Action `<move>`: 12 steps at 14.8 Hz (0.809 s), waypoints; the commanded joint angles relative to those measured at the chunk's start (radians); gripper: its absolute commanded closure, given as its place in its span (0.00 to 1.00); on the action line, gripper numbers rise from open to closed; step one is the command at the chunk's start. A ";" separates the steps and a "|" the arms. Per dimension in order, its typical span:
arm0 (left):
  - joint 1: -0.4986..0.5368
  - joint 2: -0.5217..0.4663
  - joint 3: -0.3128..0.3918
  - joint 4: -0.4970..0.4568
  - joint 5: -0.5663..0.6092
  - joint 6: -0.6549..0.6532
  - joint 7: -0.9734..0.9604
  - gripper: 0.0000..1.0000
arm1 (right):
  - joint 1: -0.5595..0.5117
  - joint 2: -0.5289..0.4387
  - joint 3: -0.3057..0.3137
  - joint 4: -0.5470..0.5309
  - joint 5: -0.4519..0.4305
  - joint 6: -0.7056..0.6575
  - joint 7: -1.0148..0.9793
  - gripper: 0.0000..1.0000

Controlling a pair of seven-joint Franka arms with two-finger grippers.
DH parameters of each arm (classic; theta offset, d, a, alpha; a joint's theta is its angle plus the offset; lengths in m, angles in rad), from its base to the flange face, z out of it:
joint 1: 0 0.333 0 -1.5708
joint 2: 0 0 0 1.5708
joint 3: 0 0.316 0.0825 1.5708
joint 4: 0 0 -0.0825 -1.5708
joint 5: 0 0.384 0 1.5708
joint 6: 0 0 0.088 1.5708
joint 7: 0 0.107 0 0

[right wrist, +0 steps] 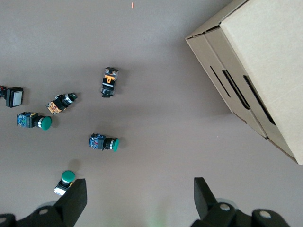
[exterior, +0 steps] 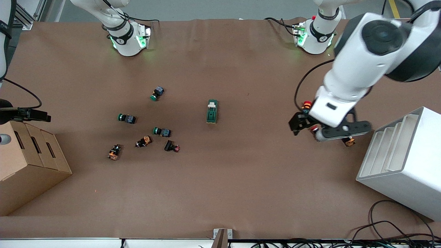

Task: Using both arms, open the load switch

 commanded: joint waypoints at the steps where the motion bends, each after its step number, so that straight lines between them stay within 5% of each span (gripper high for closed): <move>1: -0.046 -0.121 0.170 -0.057 -0.092 -0.041 0.154 0.00 | -0.010 -0.013 0.022 -0.002 -0.013 -0.010 -0.004 0.00; 6: -0.154 -0.274 0.474 -0.162 -0.223 -0.097 0.490 0.00 | -0.007 -0.024 0.029 -0.002 0.001 -0.039 -0.004 0.00; 12: -0.171 -0.371 0.548 -0.219 -0.246 -0.201 0.591 0.00 | -0.007 -0.079 0.029 -0.022 0.001 -0.059 -0.007 0.00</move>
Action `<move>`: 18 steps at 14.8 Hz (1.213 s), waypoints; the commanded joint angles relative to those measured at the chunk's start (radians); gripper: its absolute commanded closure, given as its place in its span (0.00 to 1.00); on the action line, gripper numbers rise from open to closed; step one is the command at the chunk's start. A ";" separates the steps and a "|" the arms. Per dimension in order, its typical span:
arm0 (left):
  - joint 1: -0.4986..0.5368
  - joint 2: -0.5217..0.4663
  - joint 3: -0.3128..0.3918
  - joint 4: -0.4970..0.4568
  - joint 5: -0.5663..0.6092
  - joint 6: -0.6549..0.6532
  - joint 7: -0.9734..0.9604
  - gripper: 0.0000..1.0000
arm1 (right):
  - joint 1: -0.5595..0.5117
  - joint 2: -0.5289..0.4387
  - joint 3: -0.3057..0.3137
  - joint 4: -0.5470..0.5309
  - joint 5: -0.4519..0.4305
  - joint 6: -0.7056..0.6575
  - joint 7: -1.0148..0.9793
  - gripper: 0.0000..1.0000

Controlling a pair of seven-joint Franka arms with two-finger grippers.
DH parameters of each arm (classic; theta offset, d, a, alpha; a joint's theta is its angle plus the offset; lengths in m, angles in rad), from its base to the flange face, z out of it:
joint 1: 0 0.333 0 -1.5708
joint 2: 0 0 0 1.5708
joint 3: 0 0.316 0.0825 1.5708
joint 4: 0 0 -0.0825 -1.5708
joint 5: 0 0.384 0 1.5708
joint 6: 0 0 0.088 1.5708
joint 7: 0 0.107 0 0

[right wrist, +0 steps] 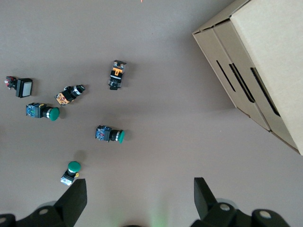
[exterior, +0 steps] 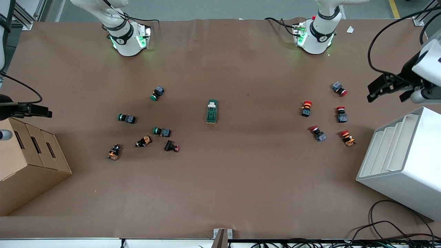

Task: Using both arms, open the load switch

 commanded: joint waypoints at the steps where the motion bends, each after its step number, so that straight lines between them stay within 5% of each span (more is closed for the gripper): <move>1: -0.016 -0.085 0.031 -0.094 -0.014 -0.006 0.056 0.00 | -0.009 -0.071 0.008 -0.060 0.000 -0.001 -0.009 0.00; 9: -0.009 -0.191 0.034 -0.214 -0.015 -0.006 0.059 0.00 | -0.006 -0.256 0.009 -0.224 -0.012 0.008 -0.015 0.00; 18: -0.010 -0.155 0.034 -0.164 -0.048 -0.006 0.059 0.00 | -0.008 -0.376 0.017 -0.246 -0.024 -0.033 -0.026 0.00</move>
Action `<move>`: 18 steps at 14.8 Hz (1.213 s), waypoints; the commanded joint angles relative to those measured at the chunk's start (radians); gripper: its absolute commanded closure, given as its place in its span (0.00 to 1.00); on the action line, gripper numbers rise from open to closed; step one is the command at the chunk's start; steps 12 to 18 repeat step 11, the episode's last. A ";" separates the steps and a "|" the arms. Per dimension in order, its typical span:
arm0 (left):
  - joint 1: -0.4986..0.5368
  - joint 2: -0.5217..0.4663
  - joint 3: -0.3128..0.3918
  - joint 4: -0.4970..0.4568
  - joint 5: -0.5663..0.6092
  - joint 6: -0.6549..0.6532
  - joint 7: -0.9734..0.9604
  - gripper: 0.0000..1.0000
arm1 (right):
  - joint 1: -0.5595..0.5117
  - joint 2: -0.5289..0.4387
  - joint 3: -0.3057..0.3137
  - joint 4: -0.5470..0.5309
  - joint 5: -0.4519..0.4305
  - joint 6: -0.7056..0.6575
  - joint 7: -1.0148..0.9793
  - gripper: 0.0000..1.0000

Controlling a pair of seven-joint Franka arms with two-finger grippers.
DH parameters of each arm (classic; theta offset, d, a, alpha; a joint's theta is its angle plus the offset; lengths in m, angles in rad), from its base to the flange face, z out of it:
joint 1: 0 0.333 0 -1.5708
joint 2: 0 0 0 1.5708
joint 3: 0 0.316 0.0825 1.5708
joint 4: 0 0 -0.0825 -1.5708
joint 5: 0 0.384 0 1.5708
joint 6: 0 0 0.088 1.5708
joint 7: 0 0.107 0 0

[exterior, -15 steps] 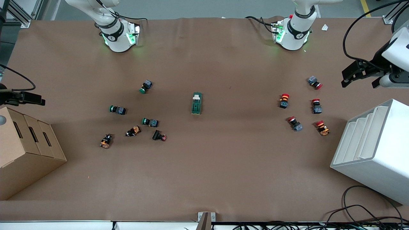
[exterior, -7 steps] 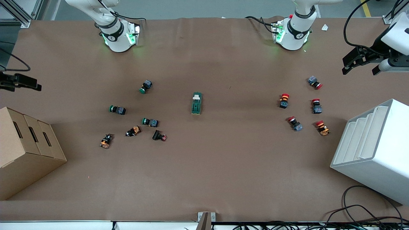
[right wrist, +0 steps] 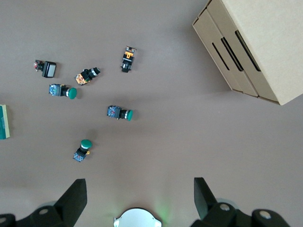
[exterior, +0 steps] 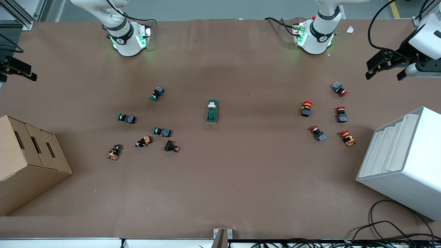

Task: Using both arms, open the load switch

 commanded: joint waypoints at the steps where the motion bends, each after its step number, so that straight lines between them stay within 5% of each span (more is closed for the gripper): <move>1: -0.009 0.020 0.010 0.045 -0.015 -0.025 0.018 0.00 | -0.007 -0.062 0.027 -0.043 -0.023 -0.011 -0.013 0.00; 18: -0.015 0.059 0.008 0.088 -0.014 -0.044 0.032 0.00 | -0.006 -0.071 0.039 -0.042 -0.040 -0.021 -0.011 0.00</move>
